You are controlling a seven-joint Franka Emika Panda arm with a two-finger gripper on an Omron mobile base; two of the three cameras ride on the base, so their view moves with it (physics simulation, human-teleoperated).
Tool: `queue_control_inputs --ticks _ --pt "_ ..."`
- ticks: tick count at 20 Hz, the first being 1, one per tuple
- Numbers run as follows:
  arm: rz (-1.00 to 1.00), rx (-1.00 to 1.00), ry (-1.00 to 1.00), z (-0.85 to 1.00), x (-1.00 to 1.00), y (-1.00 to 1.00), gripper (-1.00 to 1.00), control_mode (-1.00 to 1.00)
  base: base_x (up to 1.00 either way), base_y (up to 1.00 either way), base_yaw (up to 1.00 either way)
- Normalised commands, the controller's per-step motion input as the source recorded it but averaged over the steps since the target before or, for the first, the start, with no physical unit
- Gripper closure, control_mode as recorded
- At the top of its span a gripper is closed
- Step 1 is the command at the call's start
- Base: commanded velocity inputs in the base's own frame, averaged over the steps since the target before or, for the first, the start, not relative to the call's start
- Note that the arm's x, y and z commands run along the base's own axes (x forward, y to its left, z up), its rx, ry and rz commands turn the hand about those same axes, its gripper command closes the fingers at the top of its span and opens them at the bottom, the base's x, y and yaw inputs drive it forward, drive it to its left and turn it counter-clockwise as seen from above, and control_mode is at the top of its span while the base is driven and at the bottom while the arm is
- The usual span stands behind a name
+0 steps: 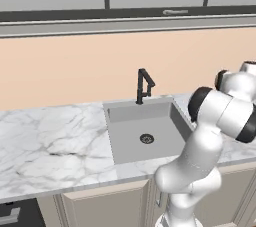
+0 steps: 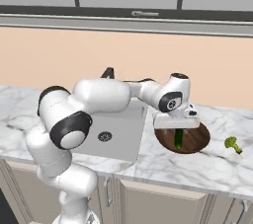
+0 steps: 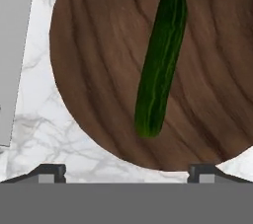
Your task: Pick the cucumber from the sink and place it in the bowl. Then pick the bowl and place it in the microwave. Then close the microwave door and press the start button.
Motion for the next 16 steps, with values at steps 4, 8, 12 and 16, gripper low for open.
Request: queue_control_inputs --ticks 4,8,12,16 --pt "0.10 -0.27 0.00 -0.27 -0.26 1.00 -1.00 -1.00 0.00 0.00 0.00" --pt "0.00 -0.17 0.00 -0.04 0.00 0.62 -1.00 -1.00 0.00 0.00 0.00" --pt "0.00 -0.09 0.00 -0.17 0.19 0.13 -1.00 -1.00 0.00 0.00 0.00" --pt "0.01 -0.04 0.00 -0.20 0.34 -0.33 -1.00 -1.00 0.00 0.00 0.00"
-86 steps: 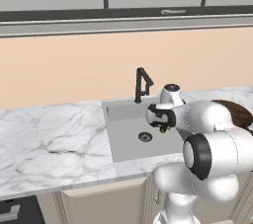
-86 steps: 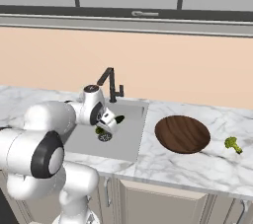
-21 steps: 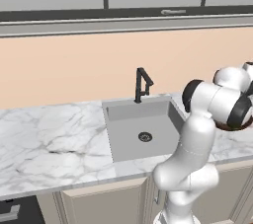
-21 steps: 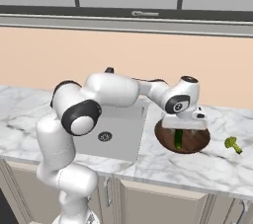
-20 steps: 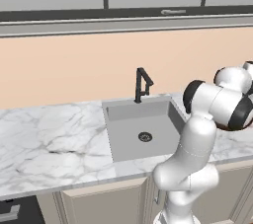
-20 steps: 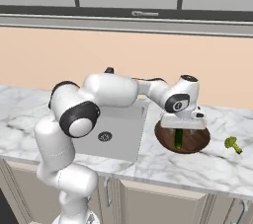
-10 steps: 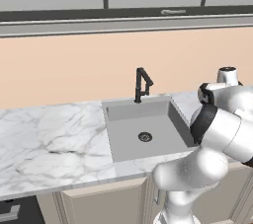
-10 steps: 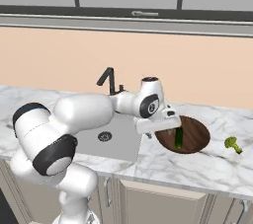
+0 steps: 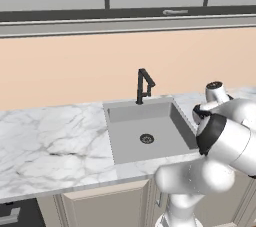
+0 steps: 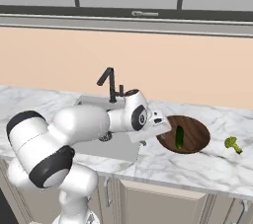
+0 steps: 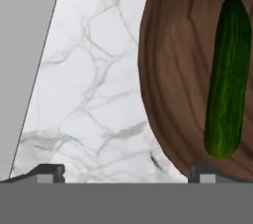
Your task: Pick the cucumber from the sink and place it in the bowl. Then pick the bowl and place it in the microwave. Then close the microwave door and press the start button.
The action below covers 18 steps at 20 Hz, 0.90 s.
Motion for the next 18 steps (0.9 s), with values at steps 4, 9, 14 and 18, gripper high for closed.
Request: queue_control_inputs --ticks 4,9,14,18 --pt "0.05 -0.02 0.00 -0.12 0.31 -0.43 -1.00 -1.00 0.00 0.00 0.00" --pt "0.07 -0.01 0.00 -0.15 0.10 -0.25 -1.00 -1.00 0.00 0.00 0.00" --pt "0.06 -0.01 0.00 -0.33 0.00 0.00 -1.00 -1.00 0.00 0.00 0.00" --pt "0.05 -0.01 0.00 -0.17 0.01 0.00 -1.00 -1.00 0.00 0.00 0.00"
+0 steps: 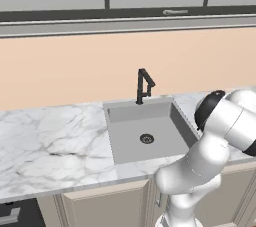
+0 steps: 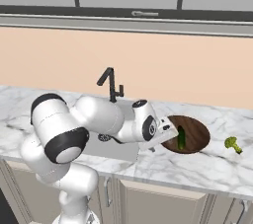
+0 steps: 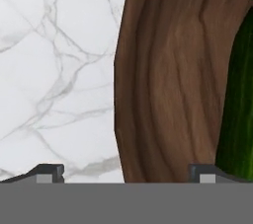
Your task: Pick the cucumber from the sink and place it in the bowl. Then pick the bowl and place it in the microwave. Then close the microwave door and press the start button.
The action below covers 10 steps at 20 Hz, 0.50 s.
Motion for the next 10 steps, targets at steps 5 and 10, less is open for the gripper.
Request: queue_control_inputs --ticks 5,10 --pt "0.04 0.00 0.00 -0.02 0.01 -0.06 1.00 -1.00 0.00 0.00 0.00" --pt "0.00 0.00 0.00 0.00 0.00 0.00 1.00 -1.00 0.00 0.00 0.00"
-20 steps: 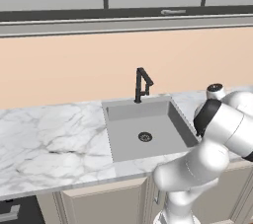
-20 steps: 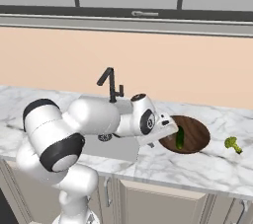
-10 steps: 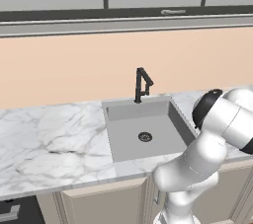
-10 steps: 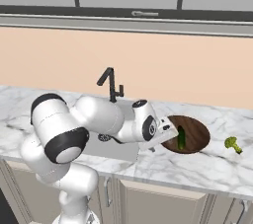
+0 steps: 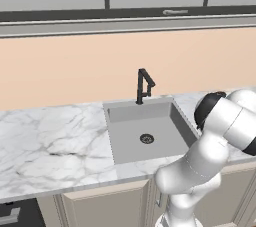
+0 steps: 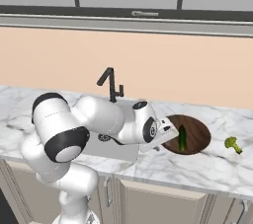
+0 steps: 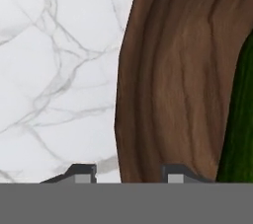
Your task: Pick the cucumber from the sink and place it in the bowl. Then pick the bowl and place it in the microwave. Then close the microwave door and press the start button.
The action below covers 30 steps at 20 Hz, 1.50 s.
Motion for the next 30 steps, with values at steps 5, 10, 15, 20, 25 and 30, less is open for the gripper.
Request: queue_control_inputs --ticks 5,10,15,20,25,30 --pt "0.03 -0.03 -0.11 0.41 -0.33 0.00 1.00 -1.00 0.00 0.00 0.00" --pt "0.12 -0.05 -0.04 1.00 -0.61 0.02 1.00 -1.00 0.00 0.00 0.00" --pt "0.19 -0.19 0.00 1.00 -0.73 0.19 1.00 -1.00 0.00 0.00 0.00" --pt "0.24 -0.18 0.00 1.00 -0.71 0.36 1.00 -1.00 0.00 0.00 0.00" --pt "0.25 -0.10 0.01 1.00 -0.59 0.62 1.00 -1.00 0.00 0.00 0.00" --pt "0.28 0.01 0.15 1.00 -0.46 0.67 1.00 -1.00 0.00 0.00 0.00"
